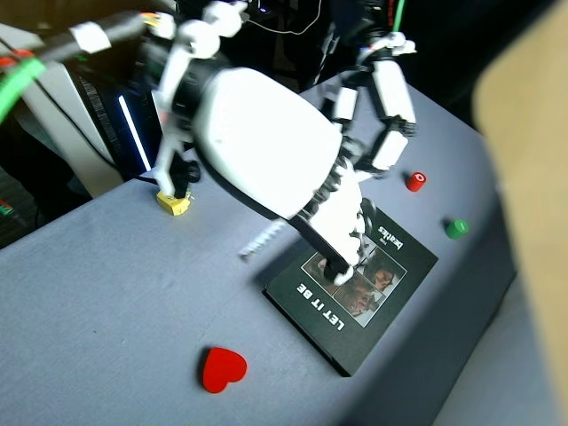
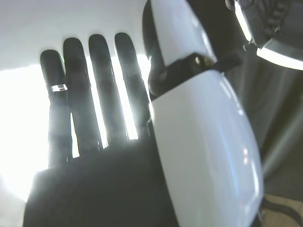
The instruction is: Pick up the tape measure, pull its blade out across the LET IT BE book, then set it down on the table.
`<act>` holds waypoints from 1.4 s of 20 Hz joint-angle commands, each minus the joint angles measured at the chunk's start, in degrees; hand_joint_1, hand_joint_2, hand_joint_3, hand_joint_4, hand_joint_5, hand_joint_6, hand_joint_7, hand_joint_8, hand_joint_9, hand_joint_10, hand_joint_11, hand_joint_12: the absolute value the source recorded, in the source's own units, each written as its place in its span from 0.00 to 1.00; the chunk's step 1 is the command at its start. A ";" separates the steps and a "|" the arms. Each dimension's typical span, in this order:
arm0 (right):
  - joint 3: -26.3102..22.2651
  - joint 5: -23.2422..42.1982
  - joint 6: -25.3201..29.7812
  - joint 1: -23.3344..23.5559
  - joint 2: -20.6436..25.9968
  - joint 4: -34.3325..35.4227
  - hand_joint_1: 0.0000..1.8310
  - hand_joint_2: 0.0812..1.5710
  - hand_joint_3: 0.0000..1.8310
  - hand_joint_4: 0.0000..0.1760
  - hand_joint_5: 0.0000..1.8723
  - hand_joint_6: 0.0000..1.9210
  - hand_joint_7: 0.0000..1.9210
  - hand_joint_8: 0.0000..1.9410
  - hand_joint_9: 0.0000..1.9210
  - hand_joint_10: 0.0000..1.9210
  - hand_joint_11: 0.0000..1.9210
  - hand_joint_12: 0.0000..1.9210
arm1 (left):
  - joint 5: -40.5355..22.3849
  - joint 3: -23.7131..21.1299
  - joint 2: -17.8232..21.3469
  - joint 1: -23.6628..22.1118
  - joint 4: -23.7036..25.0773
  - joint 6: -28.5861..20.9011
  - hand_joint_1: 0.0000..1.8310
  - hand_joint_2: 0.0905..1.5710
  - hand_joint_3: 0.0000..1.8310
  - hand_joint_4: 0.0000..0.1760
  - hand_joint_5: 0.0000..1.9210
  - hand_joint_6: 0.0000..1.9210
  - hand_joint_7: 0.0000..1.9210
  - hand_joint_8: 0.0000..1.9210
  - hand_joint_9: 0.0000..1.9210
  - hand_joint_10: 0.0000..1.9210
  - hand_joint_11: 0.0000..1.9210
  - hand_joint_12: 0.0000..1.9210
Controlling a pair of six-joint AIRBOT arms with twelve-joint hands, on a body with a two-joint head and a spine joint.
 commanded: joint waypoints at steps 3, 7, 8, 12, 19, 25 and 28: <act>2.47 0.90 -0.77 1.61 -2.18 -2.39 0.54 0.69 0.00 0.00 0.42 0.01 0.44 0.01 0.42 0.01 0.22 0.49 | -2.73 3.21 -1.46 -3.34 1.07 -2.47 0.82 0.66 0.00 0.00 0.53 0.35 0.52 0.44 0.52 0.53 0.50 0.72; 5.08 2.09 1.36 -0.54 -5.43 -5.67 0.54 0.70 0.00 0.00 0.42 0.01 0.45 0.01 0.43 0.01 0.23 0.50 | 1.78 6.11 -1.66 -8.31 1.47 -2.48 0.82 0.66 0.00 0.00 0.53 0.36 0.52 0.44 0.53 0.52 0.50 0.72; 6.20 1.84 1.82 -1.21 -6.49 -6.67 0.54 0.70 0.00 0.00 0.42 0.01 0.45 0.01 0.43 0.01 0.23 0.50 | 3.54 6.68 -1.42 -9.32 2.04 -2.48 0.82 0.66 0.00 0.00 0.53 0.36 0.52 0.44 0.53 0.52 0.50 0.72; 10.69 1.05 5.96 -2.72 -10.38 -10.93 0.54 0.70 0.00 0.00 0.43 0.01 0.45 0.01 0.44 0.01 0.23 0.50 | 6.12 8.25 -0.86 -11.18 4.09 -2.70 0.82 0.65 0.00 0.00 0.55 0.34 0.54 0.42 0.54 0.50 0.51 0.72; 12.77 -0.90 5.74 -4.41 -12.96 -11.76 0.54 0.70 0.00 0.00 0.44 0.01 0.45 0.00 0.44 0.01 0.23 0.50 | 6.95 8.98 -0.88 -13.19 4.09 -3.44 0.82 0.65 0.00 0.00 0.55 0.33 0.56 0.40 0.53 0.50 0.50 0.72; 13.14 -0.97 6.12 -6.45 -13.38 -13.12 0.54 0.70 0.00 0.00 0.45 0.01 0.45 0.00 0.45 0.02 0.24 0.51 | 7.60 9.81 -1.13 -14.05 6.08 -4.52 0.82 0.65 0.00 0.00 0.53 0.36 0.54 0.41 0.54 0.49 0.50 0.71; 13.24 -1.00 6.16 -6.96 -13.38 -13.48 0.54 0.70 0.00 0.00 0.45 0.01 0.45 0.00 0.45 0.02 0.24 0.51 | 7.66 9.84 -1.15 -14.05 6.36 -5.10 0.82 0.66 0.00 0.00 0.53 0.36 0.52 0.46 0.53 0.51 0.50 0.72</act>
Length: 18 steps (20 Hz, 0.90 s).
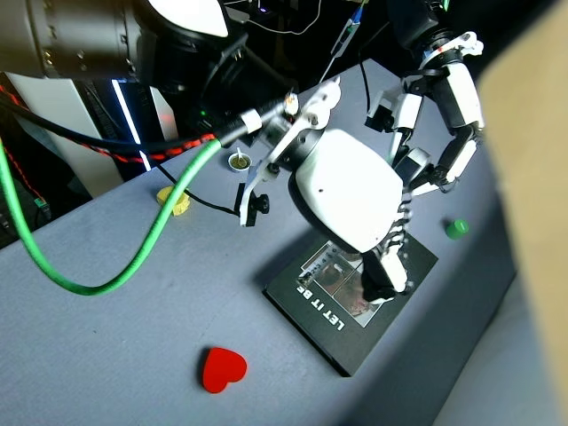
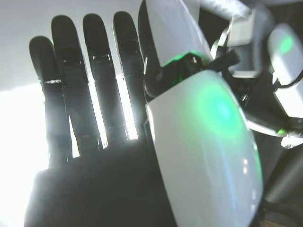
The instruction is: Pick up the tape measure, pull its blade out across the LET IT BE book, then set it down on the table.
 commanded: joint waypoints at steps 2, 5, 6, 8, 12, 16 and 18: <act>0.05 -0.51 0.05 -0.01 0.21 -5.20 0.54 0.70 0.00 0.00 0.45 0.01 0.45 0.00 0.45 0.01 0.24 0.51 | -6.42 0.22 0.05 -0.86 0.03 -0.87 0.82 0.66 0.00 0.00 0.53 0.35 0.52 0.46 0.53 0.51 0.50 0.72; 0.08 -0.66 0.28 -0.59 0.16 -6.19 0.54 0.70 0.00 0.00 0.45 0.01 0.45 0.00 0.45 0.01 0.25 0.52 | -6.42 0.41 0.05 -0.86 0.00 -0.87 0.82 0.66 0.00 0.00 0.52 0.36 0.52 0.46 0.52 0.52 0.51 0.70; 0.11 -0.66 0.73 -0.81 0.16 -6.70 0.54 0.70 0.00 0.00 0.44 0.00 0.44 0.00 0.45 0.01 0.25 0.52 | -6.42 0.45 0.04 -0.86 -0.03 -0.87 0.82 0.66 0.00 0.00 0.52 0.37 0.52 0.46 0.52 0.52 0.52 0.70; 0.36 -0.55 1.07 -1.11 0.16 -6.77 0.54 0.70 0.00 0.00 0.44 0.00 0.44 0.00 0.45 0.01 0.25 0.52 | -6.42 0.47 0.04 -0.83 -0.09 -0.86 0.82 0.66 0.00 0.00 0.52 0.37 0.52 0.46 0.52 0.52 0.52 0.70; 0.46 -0.54 1.06 -1.50 0.16 -6.90 0.54 0.70 0.00 0.00 0.43 0.00 0.44 0.00 0.43 0.00 0.24 0.52 | -6.76 0.45 -0.03 -0.84 -0.09 -0.86 0.82 0.66 0.00 0.00 0.53 0.36 0.52 0.44 0.54 0.49 0.51 0.72; 0.46 -0.39 0.83 -2.15 0.18 -6.97 0.54 0.70 0.00 0.00 0.45 0.01 0.46 0.01 0.45 0.01 0.24 0.52 | -6.82 0.53 0.00 -0.83 -0.20 -0.85 0.82 0.65 0.00 0.00 0.55 0.32 0.54 0.41 0.56 0.48 0.50 0.72; 0.44 -0.39 0.78 -2.21 0.21 -6.97 0.54 0.70 0.00 0.00 0.45 0.01 0.44 0.00 0.45 0.01 0.24 0.52 | -6.82 0.59 0.00 -0.87 -0.52 -0.85 0.82 0.65 0.00 0.00 0.55 0.32 0.55 0.39 0.55 0.48 0.50 0.72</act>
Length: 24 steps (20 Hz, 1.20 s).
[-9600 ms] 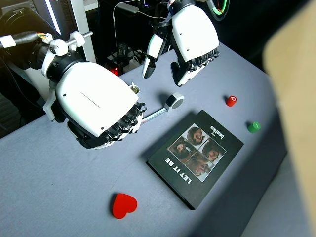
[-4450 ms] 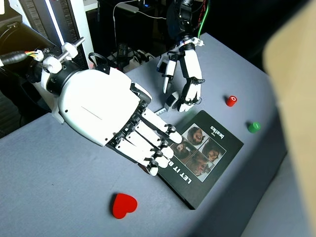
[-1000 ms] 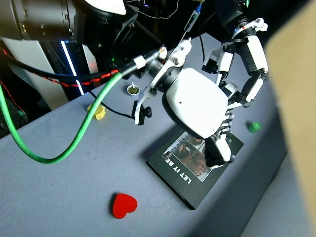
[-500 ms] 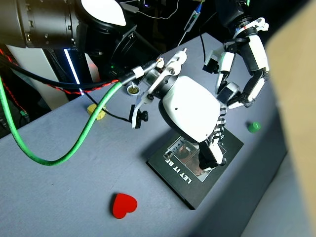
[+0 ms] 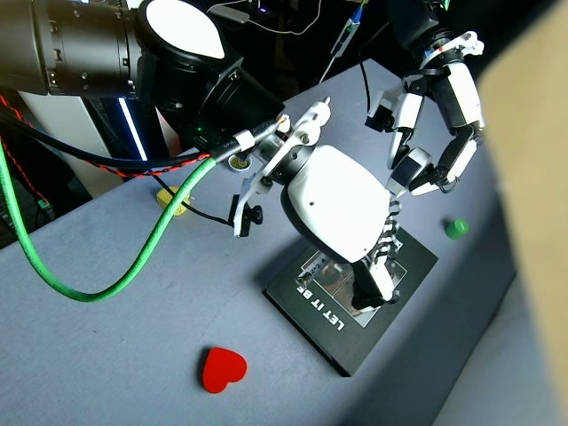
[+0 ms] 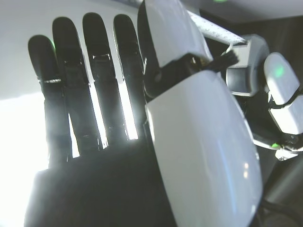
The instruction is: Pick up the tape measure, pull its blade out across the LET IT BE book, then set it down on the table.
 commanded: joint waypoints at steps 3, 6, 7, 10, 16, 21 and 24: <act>-0.06 -0.34 -0.22 -0.03 0.24 -4.44 0.54 0.70 0.00 0.00 0.45 0.01 0.47 0.01 0.45 0.01 0.25 0.52 | -6.73 0.38 0.00 -0.91 -0.58 -0.78 0.82 0.65 0.00 0.00 0.54 0.34 0.53 0.43 0.56 0.47 0.51 0.71; -0.42 -0.34 -0.56 -0.02 0.46 -4.43 0.54 0.69 0.00 0.00 0.45 0.01 0.46 0.01 0.45 0.01 0.25 0.52 | -6.73 0.45 0.00 -0.91 -0.79 -0.77 0.82 0.66 0.00 0.00 0.53 0.36 0.52 0.44 0.54 0.49 0.51 0.72; -0.56 -0.34 -0.55 -0.01 0.58 -4.43 0.54 0.69 0.00 0.00 0.45 0.01 0.46 0.01 0.45 0.01 0.25 0.52 | -6.73 0.44 0.00 -0.91 -0.89 -0.77 0.82 0.66 0.00 0.00 0.54 0.35 0.52 0.44 0.54 0.49 0.50 0.72; -0.66 -0.34 -0.55 -0.02 0.75 -4.44 0.53 0.69 0.00 0.00 0.45 0.00 0.45 0.00 0.45 0.01 0.25 0.52 | -6.73 0.38 0.00 -0.93 -0.95 -0.75 0.82 0.65 0.00 0.00 0.55 0.31 0.54 0.42 0.55 0.49 0.50 0.73; -0.66 -0.33 -0.58 0.26 0.90 -4.45 0.54 0.70 0.00 0.00 0.45 0.00 0.44 0.00 0.45 0.01 0.24 0.52 | -6.97 0.14 -0.02 -0.95 -1.74 -0.62 0.82 0.65 0.00 0.00 0.53 0.33 0.54 0.43 0.55 0.48 0.50 0.73; -0.66 -0.31 -0.57 0.28 0.93 -4.45 0.54 0.69 0.00 0.00 0.45 0.00 0.47 0.02 0.46 0.01 0.25 0.52 | -6.98 0.21 -0.01 -0.90 -1.92 -0.57 0.82 0.65 0.00 0.00 0.54 0.32 0.53 0.43 0.55 0.49 0.50 0.72; -0.66 -0.31 -0.58 0.17 0.96 -4.46 0.54 0.70 0.00 0.00 0.46 0.01 0.48 0.02 0.47 0.01 0.25 0.52 | -6.98 0.28 -0.02 -0.80 -1.92 -0.54 0.82 0.66 0.00 0.00 0.53 0.35 0.52 0.43 0.54 0.50 0.50 0.72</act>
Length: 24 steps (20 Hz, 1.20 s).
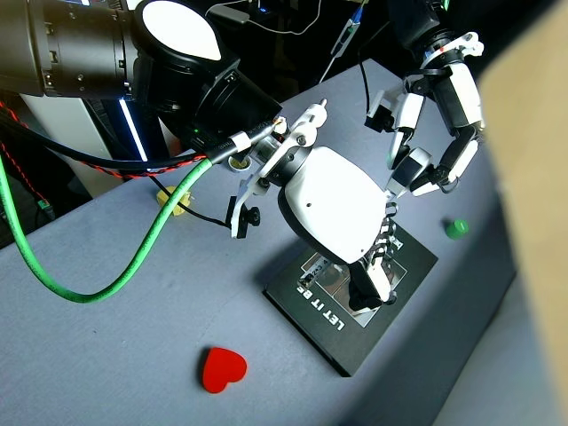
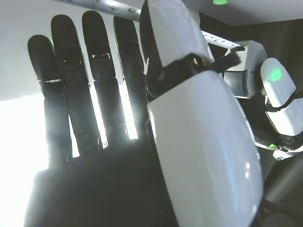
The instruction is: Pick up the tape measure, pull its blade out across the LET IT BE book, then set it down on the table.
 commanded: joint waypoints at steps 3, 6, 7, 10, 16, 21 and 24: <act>-0.28 -0.48 -0.15 0.53 0.47 -4.58 0.66 0.71 0.00 0.12 0.48 0.55 0.52 0.53 0.59 0.05 0.34 0.59 | -6.92 0.33 0.04 -0.86 -0.21 -0.61 0.82 0.65 0.00 0.00 0.54 0.32 0.54 0.42 0.54 0.50 0.50 0.73; -0.28 -0.48 -0.15 0.54 0.48 -4.65 0.65 0.72 0.00 0.03 0.48 0.55 0.50 0.58 0.52 0.29 0.36 0.63 | -6.92 0.28 0.03 -0.94 -0.21 -0.61 0.82 0.65 0.00 0.00 0.55 0.32 0.54 0.42 0.54 0.50 0.50 0.73; -0.28 -0.48 -0.15 0.53 0.48 -4.66 0.65 0.72 0.00 0.05 0.47 0.55 0.50 0.58 0.50 0.34 0.36 0.63 | -6.92 0.26 0.02 -1.01 -0.21 -0.61 0.82 0.65 0.00 0.00 0.55 0.32 0.54 0.42 0.55 0.50 0.50 0.73; -0.29 -0.48 -0.15 0.46 0.62 -4.68 0.65 0.72 0.00 0.05 0.47 0.55 0.49 0.58 0.48 0.36 0.34 0.64 | -6.92 0.22 -0.01 -1.16 -0.35 -0.61 0.82 0.65 0.00 0.00 0.55 0.32 0.53 0.42 0.55 0.50 0.50 0.72; -0.91 0.80 -0.55 -0.81 3.74 -4.67 0.66 0.72 0.00 0.00 0.47 0.54 0.50 0.58 0.47 0.38 0.34 0.65 | -7.06 0.30 -0.01 -0.95 -0.41 -0.54 0.82 0.65 0.00 0.00 0.54 0.32 0.55 0.41 0.54 0.50 0.50 0.73; -1.03 3.60 -1.52 -1.23 7.65 -4.70 0.66 0.72 0.00 0.00 0.47 0.56 0.51 0.57 0.47 0.38 0.34 0.65 | -7.27 0.26 -0.01 -0.98 -0.57 -0.55 0.82 0.65 0.00 0.00 0.54 0.33 0.54 0.41 0.55 0.49 0.51 0.72; -1.04 5.10 -2.03 -1.23 9.76 -4.71 0.66 0.72 0.00 0.00 0.47 0.56 0.51 0.57 0.47 0.39 0.35 0.65 | -7.42 0.29 0.00 -0.87 -0.69 -0.54 0.82 0.65 0.00 0.00 0.53 0.35 0.55 0.40 0.56 0.47 0.51 0.71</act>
